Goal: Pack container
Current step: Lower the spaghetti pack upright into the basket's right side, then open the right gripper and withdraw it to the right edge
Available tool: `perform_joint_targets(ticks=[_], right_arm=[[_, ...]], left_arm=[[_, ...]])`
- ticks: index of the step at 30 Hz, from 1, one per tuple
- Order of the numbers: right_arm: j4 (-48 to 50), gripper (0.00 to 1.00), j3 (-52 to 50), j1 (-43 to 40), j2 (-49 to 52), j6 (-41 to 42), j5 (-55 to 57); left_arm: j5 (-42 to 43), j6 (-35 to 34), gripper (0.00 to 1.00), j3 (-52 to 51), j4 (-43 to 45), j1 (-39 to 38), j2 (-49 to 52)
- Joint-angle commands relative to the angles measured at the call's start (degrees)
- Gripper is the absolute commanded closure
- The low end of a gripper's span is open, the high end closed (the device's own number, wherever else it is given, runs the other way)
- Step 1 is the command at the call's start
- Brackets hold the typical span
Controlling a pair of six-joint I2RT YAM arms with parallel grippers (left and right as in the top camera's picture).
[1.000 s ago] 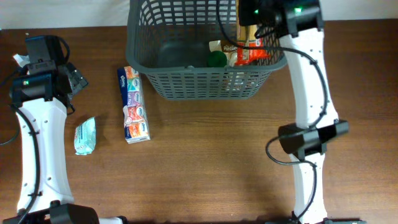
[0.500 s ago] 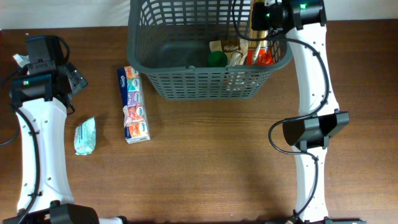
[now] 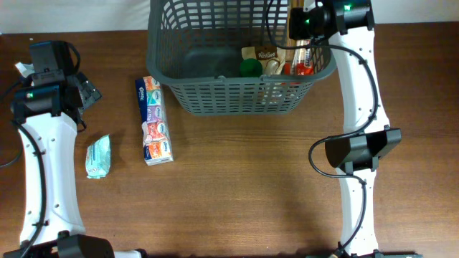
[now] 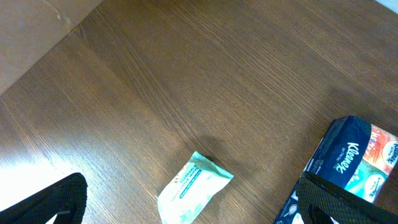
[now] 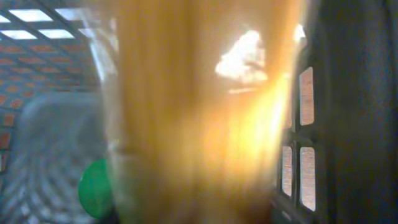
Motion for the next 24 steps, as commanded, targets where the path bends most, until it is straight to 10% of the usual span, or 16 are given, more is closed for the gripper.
perform_joint_targets(ticks=[1,24], right_arm=[[-0.33,0.53,0.33,0.35,2.03,0.92,-1.03],[0.61,0.31,6.75,0.35,-5.95,1.86,-9.03]], left_arm=[[0.04,0.5,0.0,0.74,-0.04,0.22,-0.72],[0.04,0.5,0.0,0.74,-0.04,0.22,-0.72]])
